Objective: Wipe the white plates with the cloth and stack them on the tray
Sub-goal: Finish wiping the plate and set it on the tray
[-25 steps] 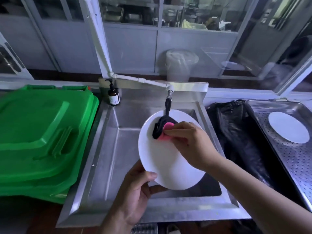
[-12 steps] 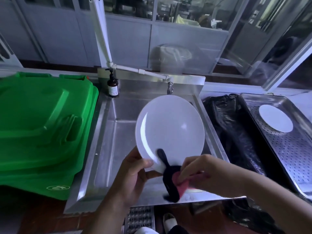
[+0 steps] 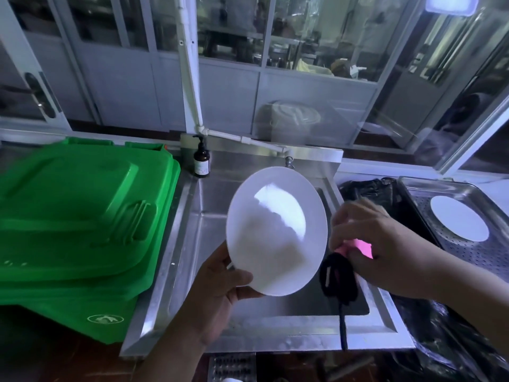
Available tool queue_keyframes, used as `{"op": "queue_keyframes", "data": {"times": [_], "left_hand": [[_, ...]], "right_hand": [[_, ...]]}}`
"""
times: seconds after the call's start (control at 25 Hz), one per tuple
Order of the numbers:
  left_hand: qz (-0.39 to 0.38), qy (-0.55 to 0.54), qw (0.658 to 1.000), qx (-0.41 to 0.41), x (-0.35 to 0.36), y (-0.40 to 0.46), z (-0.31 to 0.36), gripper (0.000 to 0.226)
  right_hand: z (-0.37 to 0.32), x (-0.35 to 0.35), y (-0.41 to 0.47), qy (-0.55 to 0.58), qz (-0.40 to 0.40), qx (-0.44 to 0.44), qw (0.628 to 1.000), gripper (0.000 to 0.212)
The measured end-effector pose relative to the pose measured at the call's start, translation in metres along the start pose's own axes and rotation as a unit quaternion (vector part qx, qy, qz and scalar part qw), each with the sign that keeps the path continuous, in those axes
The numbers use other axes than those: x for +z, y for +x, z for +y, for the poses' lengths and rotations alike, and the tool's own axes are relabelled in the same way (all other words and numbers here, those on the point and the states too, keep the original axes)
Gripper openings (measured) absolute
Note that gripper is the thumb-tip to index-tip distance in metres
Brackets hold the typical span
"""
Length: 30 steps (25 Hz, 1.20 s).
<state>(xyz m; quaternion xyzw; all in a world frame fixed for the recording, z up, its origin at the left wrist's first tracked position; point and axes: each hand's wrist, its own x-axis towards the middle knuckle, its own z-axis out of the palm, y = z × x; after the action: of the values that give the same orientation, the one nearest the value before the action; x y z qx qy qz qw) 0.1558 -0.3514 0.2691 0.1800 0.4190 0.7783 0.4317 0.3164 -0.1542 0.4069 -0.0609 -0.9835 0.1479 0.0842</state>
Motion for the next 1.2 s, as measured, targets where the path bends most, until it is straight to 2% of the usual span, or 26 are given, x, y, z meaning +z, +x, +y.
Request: {"op": "queue_keyframes", "data": {"times": [0.16,0.24,0.28,0.36,0.44,0.64,0.88,1.08,1.2], "left_hand": [[-0.020,0.032,0.999,0.014,0.010,-0.003,0.005,0.062],[-0.034,0.045,0.998,0.025,0.018,-0.005,0.007,0.057],[-0.039,0.041,0.998,0.028,0.020,-0.006,0.007,0.056],[-0.044,0.015,0.999,0.025,0.021,-0.009,0.011,0.052],[-0.042,0.020,0.999,0.028,0.017,-0.013,0.017,0.050],[-0.037,0.062,0.997,0.028,0.007,-0.018,0.024,0.047],[-0.036,0.061,0.997,0.035,0.005,-0.016,0.026,0.056],[-0.034,0.017,0.998,0.056,0.013,-0.018,0.027,0.051],[-0.011,0.008,0.997,0.078,0.014,-0.016,0.028,0.049]], "right_hand": [[-0.025,0.020,0.026,-0.073,0.193,-0.006,0.978,0.014],[-0.042,0.042,0.044,-0.034,0.261,0.009,0.965,0.018],[-0.049,0.057,0.050,-0.002,0.270,0.003,0.963,0.026],[-0.051,0.088,0.052,0.010,0.256,-0.064,0.965,0.033],[-0.042,0.100,0.042,-0.027,0.216,-0.116,0.969,0.039],[-0.023,0.083,0.034,-0.129,0.137,-0.132,0.973,0.056],[0.000,0.063,0.045,-0.184,0.157,-0.035,0.970,0.063],[0.012,0.069,0.021,-0.127,0.166,0.041,0.977,0.064],[0.005,0.090,-0.006,-0.080,0.155,0.080,0.981,0.073]]}}
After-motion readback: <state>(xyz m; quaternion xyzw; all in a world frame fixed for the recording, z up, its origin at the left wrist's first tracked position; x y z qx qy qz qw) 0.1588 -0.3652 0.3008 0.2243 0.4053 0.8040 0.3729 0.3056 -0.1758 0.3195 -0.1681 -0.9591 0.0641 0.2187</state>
